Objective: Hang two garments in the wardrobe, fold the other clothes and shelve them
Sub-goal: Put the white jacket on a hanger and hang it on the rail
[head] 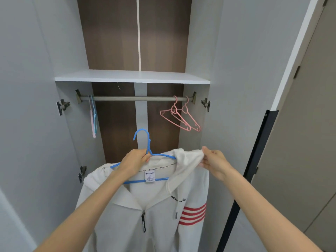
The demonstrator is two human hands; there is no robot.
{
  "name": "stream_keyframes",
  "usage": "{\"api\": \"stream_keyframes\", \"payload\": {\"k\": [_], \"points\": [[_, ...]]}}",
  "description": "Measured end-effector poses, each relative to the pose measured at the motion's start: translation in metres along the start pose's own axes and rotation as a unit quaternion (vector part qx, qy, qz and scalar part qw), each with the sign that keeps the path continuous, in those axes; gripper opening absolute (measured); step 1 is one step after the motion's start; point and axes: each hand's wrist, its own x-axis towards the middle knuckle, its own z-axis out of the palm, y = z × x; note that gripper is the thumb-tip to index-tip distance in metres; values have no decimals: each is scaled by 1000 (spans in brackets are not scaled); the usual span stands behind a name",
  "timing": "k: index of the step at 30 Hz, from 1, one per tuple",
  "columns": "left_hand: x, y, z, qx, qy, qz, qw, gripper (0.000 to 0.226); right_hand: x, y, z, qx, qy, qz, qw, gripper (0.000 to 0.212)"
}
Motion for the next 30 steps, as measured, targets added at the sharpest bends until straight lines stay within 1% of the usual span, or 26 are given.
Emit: {"api": "stream_keyframes", "payload": {"k": [2,4,7,8,11,13,15,16,17,18,19,20,21,22,23,24,25,26,27,28,30], "points": [[-2,-10,-2,-16,4,-14,1000,33,7,5,-3,37,52,8,998,34],[-3,-14,-4,-37,12,-6,999,34,14,19,-10,35,126,21,991,29],[-4,-9,-6,-67,23,17,997,31,21,40,-15,14,175,53,983,27],[-4,-7,-6,-74,25,23,997,30,23,44,-16,9,193,51,980,27],[-3,-4,-6,-88,34,36,995,29,30,44,-18,-27,262,-14,965,31],[-2,-1,-9,-118,62,45,990,26,31,44,-22,-53,275,-32,960,29],[-1,5,-13,-140,84,50,985,25,32,50,-27,-126,246,-2,961,23],[-1,8,-14,-143,88,52,984,27,31,53,-30,-175,227,7,958,24],[-1,10,-14,-143,86,54,985,29,30,54,-32,-222,215,-8,951,24],[0,13,-14,-137,80,54,986,31,27,52,-34,-261,216,-46,940,21],[0,15,-12,-130,70,55,988,31,23,48,-34,-282,223,-109,927,20],[0,17,-10,-125,59,57,989,28,17,40,-32,-288,213,-184,915,20],[1,20,-7,-121,49,61,990,23,12,30,-28,-288,173,-248,909,20],[1,24,-4,-119,41,68,990,19,6,21,-23,-288,104,-289,907,19],[2,29,0,-118,33,77,989,18,0,14,-15,-302,16,-302,904,17],[4,33,4,-118,25,87,989,17,-6,9,-7,-333,-70,-296,893,14],[5,37,8,-118,15,94,988,16,-10,7,0,-370,-133,-284,875,13],[7,41,11,-120,6,98,988,16,-13,9,6,-400,-169,-272,859,13],[8,43,14,-122,-3,100,987,15,-14,11,9,-412,-182,-268,852,16],[10,45,16,-126,-9,101,987,14,-15,14,9,-406,-185,-270,853,21],[13,47,16,-141,-12,107,984,12,-14,19,9,-367,-176,-285,868,28]]}}
